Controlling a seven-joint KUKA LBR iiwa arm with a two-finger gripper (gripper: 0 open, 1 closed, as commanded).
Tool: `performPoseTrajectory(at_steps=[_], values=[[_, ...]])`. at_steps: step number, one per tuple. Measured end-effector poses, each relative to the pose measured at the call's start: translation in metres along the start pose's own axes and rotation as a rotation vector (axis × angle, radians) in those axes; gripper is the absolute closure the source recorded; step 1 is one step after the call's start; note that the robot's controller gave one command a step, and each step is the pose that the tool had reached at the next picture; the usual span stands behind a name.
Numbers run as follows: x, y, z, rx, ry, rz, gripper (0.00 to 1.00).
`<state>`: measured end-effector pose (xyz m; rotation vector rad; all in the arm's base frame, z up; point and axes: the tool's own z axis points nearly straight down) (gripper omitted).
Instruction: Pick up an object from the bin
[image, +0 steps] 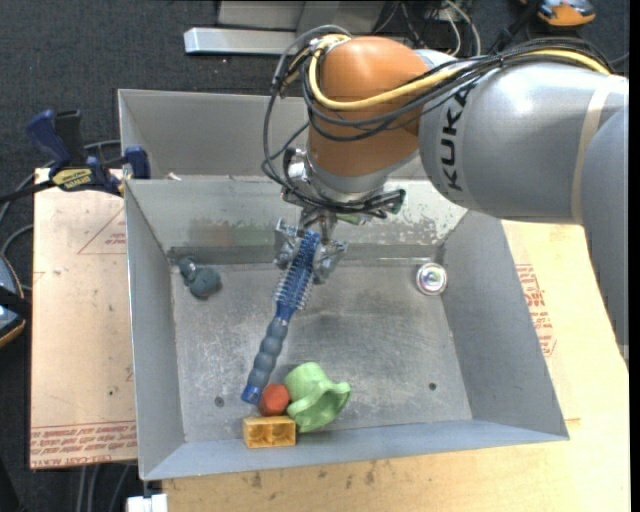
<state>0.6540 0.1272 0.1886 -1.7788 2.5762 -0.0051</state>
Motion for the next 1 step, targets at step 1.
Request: performPoseTrajectory(at_steps=[1], values=[[-0.0011,-0.0011,-0.0720,0.000,0.000,0.052,1.00]])
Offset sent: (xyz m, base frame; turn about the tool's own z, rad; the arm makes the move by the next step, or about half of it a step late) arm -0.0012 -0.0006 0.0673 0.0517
